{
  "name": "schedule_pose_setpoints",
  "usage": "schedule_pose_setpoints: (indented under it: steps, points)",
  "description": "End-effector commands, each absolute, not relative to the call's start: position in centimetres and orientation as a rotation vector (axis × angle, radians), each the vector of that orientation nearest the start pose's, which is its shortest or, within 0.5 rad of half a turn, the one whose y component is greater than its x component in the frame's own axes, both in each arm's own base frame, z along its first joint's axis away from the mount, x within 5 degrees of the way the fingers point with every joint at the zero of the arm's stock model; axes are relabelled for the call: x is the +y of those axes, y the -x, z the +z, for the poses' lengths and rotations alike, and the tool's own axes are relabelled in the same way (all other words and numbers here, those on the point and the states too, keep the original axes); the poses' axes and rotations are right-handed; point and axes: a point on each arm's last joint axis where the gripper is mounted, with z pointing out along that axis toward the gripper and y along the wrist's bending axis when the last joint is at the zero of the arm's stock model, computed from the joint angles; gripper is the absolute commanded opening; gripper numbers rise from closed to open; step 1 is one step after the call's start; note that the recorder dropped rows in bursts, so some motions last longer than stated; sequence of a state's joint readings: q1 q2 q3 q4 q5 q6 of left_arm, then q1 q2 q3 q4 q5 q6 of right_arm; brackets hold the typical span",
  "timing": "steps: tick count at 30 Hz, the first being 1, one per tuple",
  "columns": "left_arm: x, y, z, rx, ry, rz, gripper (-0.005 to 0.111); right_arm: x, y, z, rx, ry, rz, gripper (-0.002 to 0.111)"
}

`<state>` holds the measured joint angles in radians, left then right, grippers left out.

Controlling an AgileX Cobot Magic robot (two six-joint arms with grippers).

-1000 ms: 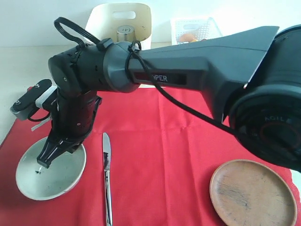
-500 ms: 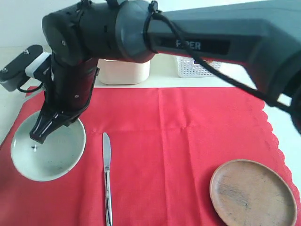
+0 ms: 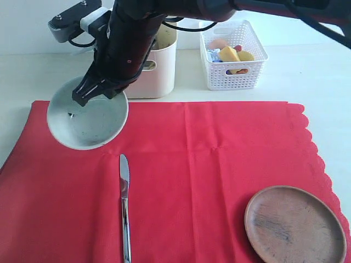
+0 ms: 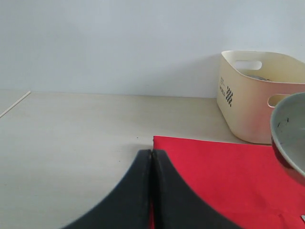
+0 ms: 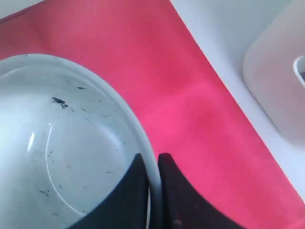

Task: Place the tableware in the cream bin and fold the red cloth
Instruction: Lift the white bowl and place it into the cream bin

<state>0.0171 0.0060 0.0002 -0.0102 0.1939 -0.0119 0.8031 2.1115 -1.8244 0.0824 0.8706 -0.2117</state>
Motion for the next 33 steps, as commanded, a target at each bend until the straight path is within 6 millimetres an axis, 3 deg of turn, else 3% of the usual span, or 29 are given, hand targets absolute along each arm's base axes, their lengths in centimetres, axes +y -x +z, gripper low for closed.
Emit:
schedule_pose_setpoints:
  steps: [1,11,16,26,33]
  points:
    - [0.0,-5.6,19.5,1.68,0.026,-0.009,0.002,34.1,-32.7,24.5,2.34,1.21,0.32,0.0]
    - [0.0,-5.6,19.5,1.68,0.026,-0.009,0.002,34.7,-33.5,25.1,2.232,1.139,0.356,0.0]
    - [0.0,-5.6,19.5,1.68,0.026,-0.009,0.002,34.3,-34.9,25.8,2.186,0.987,0.395,0.0]
    - [0.0,-5.6,19.5,1.68,0.026,-0.009,0.002,30.2,-40.0,27.2,2.158,0.486,0.521,0.0]
    - [0.0,-5.6,19.5,1.68,0.026,-0.009,0.002,27.5,-42.2,27.6,2.137,0.308,0.546,0.0]
